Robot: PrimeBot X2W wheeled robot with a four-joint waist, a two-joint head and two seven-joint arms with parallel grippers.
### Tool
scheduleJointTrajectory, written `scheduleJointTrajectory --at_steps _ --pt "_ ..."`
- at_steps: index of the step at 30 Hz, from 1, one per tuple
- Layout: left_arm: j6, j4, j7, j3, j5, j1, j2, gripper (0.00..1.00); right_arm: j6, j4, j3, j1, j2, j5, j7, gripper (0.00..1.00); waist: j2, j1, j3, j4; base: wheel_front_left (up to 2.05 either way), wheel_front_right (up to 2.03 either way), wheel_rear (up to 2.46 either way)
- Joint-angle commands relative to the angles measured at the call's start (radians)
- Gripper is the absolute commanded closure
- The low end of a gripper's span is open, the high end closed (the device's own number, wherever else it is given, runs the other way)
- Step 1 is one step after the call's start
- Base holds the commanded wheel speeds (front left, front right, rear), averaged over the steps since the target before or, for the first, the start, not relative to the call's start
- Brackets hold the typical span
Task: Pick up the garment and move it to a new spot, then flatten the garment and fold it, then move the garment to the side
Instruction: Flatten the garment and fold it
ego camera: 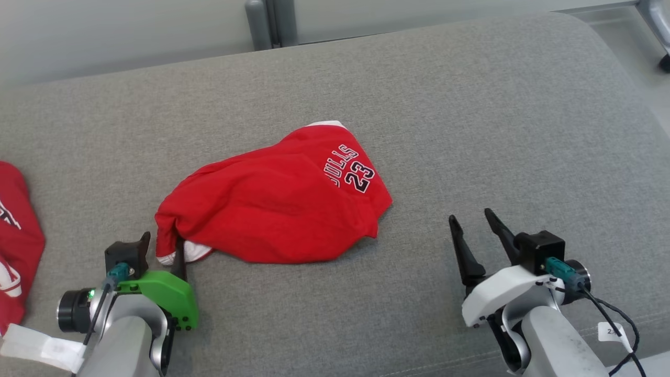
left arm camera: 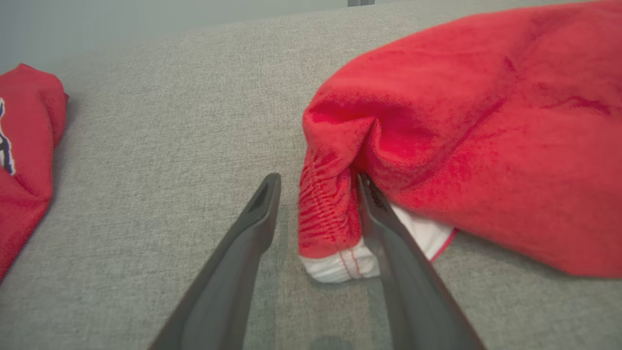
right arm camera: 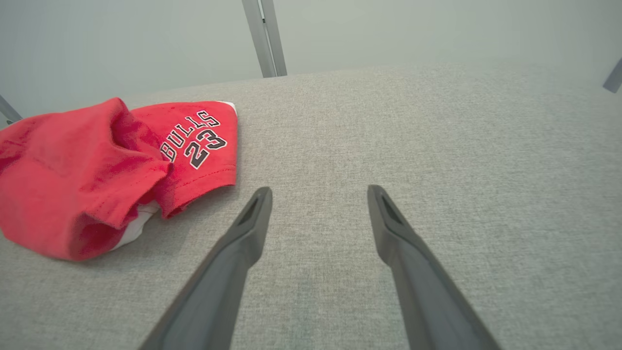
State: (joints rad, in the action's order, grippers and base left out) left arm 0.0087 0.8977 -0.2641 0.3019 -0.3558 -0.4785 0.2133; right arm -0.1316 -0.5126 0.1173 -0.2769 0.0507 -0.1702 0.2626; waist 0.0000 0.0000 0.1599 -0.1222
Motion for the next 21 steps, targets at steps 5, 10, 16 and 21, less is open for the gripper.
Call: scheduleJointTrajectory --at_steps 5,10,16,21 --pt "0.017 -0.055 0.0 -0.048 0.031 0.091 -0.044 0.0 0.002 0.04 0.12 -0.014 0.003 -0.053 0.003 0.0 0.0 0.0 0.004 0.063 0.0 0.0 0.0" --pt "0.008 -0.102 0.0 -0.076 0.059 0.143 -0.078 0.0 0.002 0.046 0.205 -0.008 0.018 -0.103 0.003 0.0 0.0 0.0 -0.002 0.104 0.0 0.0 0.0" --pt "-0.014 -0.171 0.0 -0.098 0.112 0.197 -0.115 0.0 0.002 -0.009 0.257 -0.022 0.036 -0.178 0.003 0.0 0.0 0.0 -0.016 0.165 0.0 0.0 0.0" --pt "-0.031 -0.229 0.0 -0.125 0.155 0.224 -0.135 0.0 0.001 -0.052 0.308 -0.057 0.045 -0.239 0.003 0.0 0.0 0.0 -0.017 0.211 0.0 0.0 0.0"
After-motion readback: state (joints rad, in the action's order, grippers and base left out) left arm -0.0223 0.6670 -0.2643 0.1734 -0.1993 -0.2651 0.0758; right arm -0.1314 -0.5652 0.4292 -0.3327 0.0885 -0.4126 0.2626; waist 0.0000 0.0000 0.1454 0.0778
